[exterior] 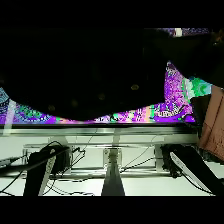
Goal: Fold the clothes and pants, and hang the long-sleeved shirts on hangers.
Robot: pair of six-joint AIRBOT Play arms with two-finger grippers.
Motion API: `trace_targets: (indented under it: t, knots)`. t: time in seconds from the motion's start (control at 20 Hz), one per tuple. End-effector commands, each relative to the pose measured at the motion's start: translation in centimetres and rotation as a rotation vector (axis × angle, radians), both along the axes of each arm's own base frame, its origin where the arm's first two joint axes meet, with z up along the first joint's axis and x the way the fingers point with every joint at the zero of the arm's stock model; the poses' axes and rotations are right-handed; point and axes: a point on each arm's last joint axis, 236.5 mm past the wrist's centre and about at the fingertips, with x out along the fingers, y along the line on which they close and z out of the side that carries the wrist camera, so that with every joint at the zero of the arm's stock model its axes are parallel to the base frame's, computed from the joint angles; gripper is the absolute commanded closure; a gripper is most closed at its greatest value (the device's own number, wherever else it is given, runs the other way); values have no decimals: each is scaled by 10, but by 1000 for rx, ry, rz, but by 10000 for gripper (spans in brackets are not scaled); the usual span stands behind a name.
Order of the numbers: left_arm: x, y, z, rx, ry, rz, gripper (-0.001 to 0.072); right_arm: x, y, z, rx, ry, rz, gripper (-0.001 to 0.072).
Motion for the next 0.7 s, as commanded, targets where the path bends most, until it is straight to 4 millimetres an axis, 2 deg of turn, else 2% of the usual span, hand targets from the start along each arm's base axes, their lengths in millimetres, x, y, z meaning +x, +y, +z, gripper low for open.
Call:
trace_targets:
  t: [0.0, 0.1, 0.2, 0.3, 0.35, 0.45, 0.55, 0.65]
  knots:
    - [56, -25, -107, -139, 290, -127, 694, 36, -10, -79, -12, 276, -124, 676]
    - [102, -50, -177, -178, 414, -189, 695, 75, -19, -139, 4, 385, -237, 676]
    - [133, -91, -244, -182, 548, -250, 695, 113, -33, -206, -2, 486, -368, 677]
    - [137, -134, -300, -170, 683, -320, 694, 144, -54, -255, -94, 502, -477, 677]
    - [131, -150, -316, -169, 739, -350, 694, 153, -65, -274, -147, 523, -498, 676]
    - [110, -170, -332, -156, 831, -412, 694, 155, -94, -302, -276, 573, -487, 677]
    - [74, -184, -345, -168, 982, -469, 695, 135, -129, -322, -424, 639, -423, 676]
    - [21, -198, -362, -123, 1175, -575, 694, 97, -163, -341, -576, 725, -320, 676]
